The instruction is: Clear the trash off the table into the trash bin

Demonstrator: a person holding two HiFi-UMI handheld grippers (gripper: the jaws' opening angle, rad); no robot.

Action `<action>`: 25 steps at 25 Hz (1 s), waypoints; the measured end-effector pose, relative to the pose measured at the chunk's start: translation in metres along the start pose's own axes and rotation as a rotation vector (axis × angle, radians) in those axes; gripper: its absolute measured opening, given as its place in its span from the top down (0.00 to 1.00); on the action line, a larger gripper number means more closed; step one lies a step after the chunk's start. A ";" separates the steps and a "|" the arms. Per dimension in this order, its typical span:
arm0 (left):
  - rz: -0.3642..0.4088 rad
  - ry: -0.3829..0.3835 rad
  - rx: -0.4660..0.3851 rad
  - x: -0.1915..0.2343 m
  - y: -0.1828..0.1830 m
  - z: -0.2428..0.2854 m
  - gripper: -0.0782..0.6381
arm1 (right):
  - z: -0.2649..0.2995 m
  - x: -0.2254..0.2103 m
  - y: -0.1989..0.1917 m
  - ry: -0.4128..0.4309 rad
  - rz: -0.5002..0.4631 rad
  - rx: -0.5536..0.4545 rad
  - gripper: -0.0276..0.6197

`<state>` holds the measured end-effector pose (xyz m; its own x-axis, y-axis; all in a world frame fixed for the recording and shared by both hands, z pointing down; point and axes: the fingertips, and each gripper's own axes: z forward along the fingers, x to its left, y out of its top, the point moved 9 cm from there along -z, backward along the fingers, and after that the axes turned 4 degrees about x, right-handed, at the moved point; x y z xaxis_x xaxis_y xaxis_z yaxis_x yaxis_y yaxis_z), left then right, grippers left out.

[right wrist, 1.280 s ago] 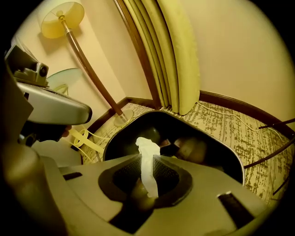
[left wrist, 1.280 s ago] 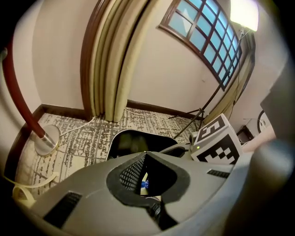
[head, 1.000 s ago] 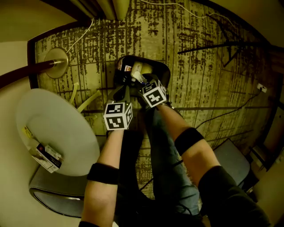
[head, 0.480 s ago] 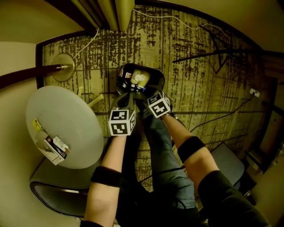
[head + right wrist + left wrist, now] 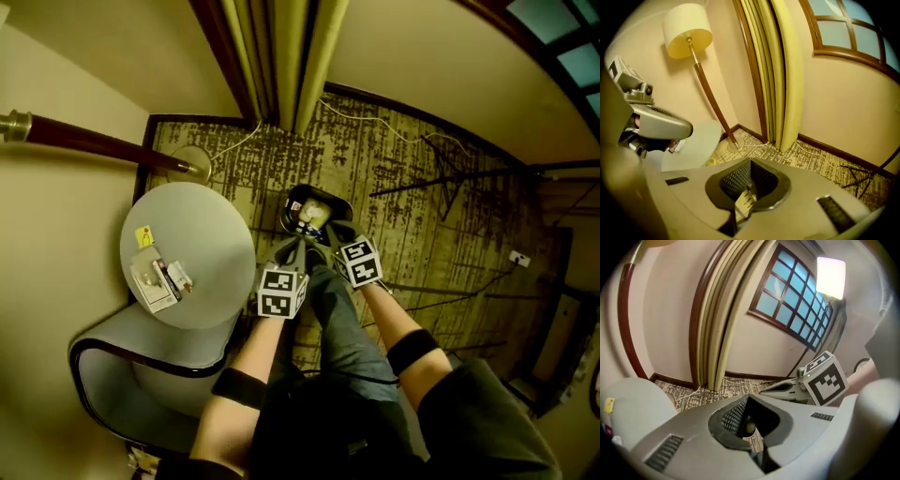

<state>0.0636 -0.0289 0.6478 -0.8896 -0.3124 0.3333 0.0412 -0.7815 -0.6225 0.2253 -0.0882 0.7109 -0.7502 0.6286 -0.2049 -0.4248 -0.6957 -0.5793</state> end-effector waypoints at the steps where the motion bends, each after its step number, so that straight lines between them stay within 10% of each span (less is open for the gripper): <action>1: -0.006 0.008 -0.022 -0.003 0.007 -0.018 0.89 | -0.014 0.007 0.012 0.003 -0.004 -0.017 0.96; 15: -0.219 0.384 -0.268 0.031 0.004 -0.226 0.89 | -0.065 0.170 0.150 0.320 -0.379 -0.142 0.96; 25: -0.383 0.654 -0.368 0.051 -0.070 -0.339 0.89 | -0.077 0.313 0.151 0.593 -0.584 -0.094 0.96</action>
<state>-0.1388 0.1930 0.4683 -0.9009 0.4029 0.1615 -0.3671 -0.5088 -0.7787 -0.0345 0.0298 0.4987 -0.0210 0.9758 -0.2174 -0.5990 -0.1864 -0.7788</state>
